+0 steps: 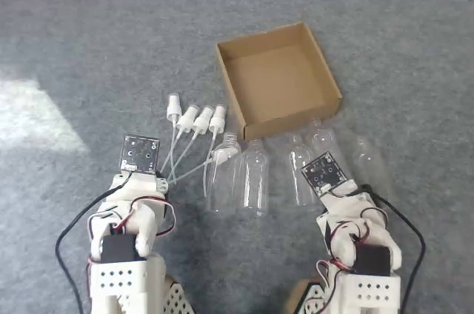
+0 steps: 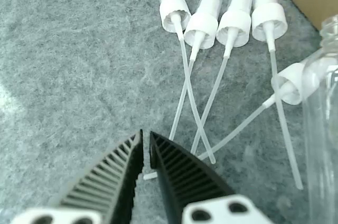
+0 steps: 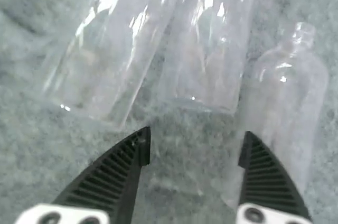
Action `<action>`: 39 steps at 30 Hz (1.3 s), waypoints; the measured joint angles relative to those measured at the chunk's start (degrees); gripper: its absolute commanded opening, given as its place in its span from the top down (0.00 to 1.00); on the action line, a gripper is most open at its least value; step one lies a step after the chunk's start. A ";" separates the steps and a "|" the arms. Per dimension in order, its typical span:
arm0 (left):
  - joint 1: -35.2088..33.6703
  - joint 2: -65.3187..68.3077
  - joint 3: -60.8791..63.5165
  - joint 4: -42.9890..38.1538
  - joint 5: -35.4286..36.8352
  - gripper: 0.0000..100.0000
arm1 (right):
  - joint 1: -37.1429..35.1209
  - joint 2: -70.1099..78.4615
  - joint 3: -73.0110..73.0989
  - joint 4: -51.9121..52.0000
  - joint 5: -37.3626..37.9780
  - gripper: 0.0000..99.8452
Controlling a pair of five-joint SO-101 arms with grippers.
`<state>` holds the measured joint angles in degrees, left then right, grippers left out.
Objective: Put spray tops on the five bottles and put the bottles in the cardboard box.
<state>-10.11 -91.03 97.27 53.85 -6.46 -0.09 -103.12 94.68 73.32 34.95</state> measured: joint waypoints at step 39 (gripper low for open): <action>0.00 0.00 0.00 0.00 0.00 0.99 | 9.49 97.58 -65.49 -1.67 2.20 0.62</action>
<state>-10.11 -91.03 97.27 53.85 -6.46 9.41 -5.54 29.19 71.65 37.14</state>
